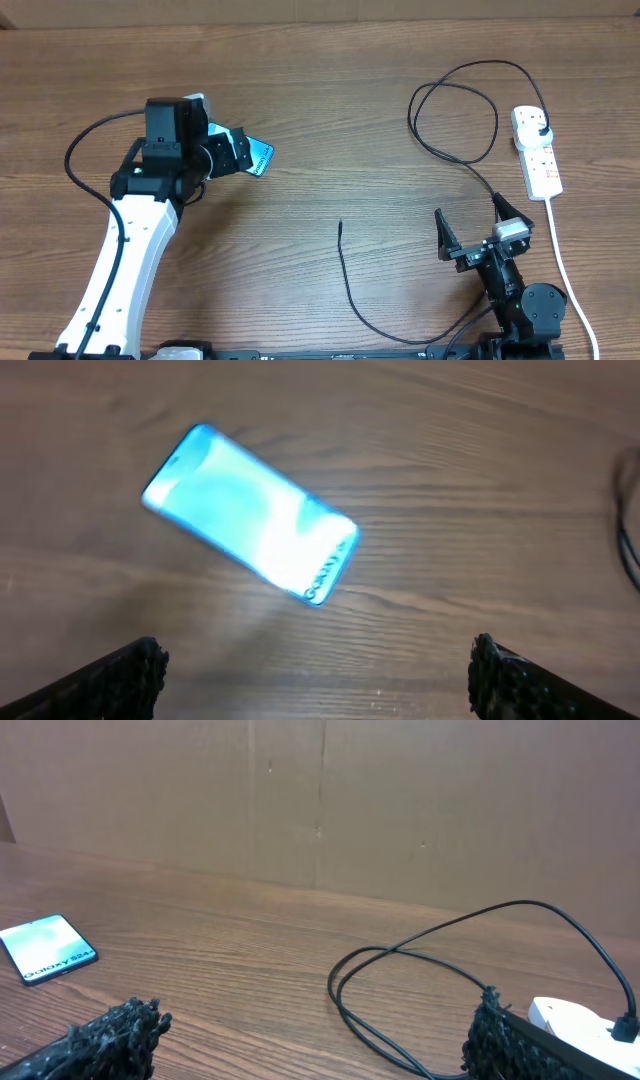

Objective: Plug charger to phone and switch on socket
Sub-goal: 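Move the left gripper forward over the Galaxy phone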

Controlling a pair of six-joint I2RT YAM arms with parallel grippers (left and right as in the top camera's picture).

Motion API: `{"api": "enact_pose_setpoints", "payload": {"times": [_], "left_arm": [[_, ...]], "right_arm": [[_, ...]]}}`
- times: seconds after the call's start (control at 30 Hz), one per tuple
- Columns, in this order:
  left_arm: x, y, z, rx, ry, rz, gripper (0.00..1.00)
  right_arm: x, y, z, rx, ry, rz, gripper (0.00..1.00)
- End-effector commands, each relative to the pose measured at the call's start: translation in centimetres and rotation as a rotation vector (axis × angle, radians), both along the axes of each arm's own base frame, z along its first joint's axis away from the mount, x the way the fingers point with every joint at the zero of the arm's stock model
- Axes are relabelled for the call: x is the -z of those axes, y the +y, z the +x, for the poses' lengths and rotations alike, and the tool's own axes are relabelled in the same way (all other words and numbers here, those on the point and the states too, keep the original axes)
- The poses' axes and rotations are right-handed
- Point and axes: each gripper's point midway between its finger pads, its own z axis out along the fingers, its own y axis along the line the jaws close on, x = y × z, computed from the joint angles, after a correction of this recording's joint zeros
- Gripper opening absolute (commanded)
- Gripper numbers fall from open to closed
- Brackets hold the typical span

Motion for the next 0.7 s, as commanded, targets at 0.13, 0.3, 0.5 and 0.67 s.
{"api": "enact_pose_setpoints", "payload": {"times": [0.13,0.3,0.5,0.67], "left_arm": [[-4.4,1.3,1.8,-0.217,-0.052,0.03,1.0],[-6.7,1.7,3.0,-0.266,0.025,0.099,1.0],[-7.0,1.5,5.1,-0.313,0.182,0.154,1.0],[-5.3,-1.0,6.8,-0.229,0.224,0.104,1.0]], "right_arm": [[0.2,0.1,0.0,-0.002,-0.005,-0.001,1.0],[0.2,0.1,0.0,-0.002,-0.005,-0.001,1.0],[0.2,0.1,0.0,-0.002,-0.005,-0.001,1.0],[0.2,0.1,0.0,-0.002,-0.005,-0.001,1.0]]}}
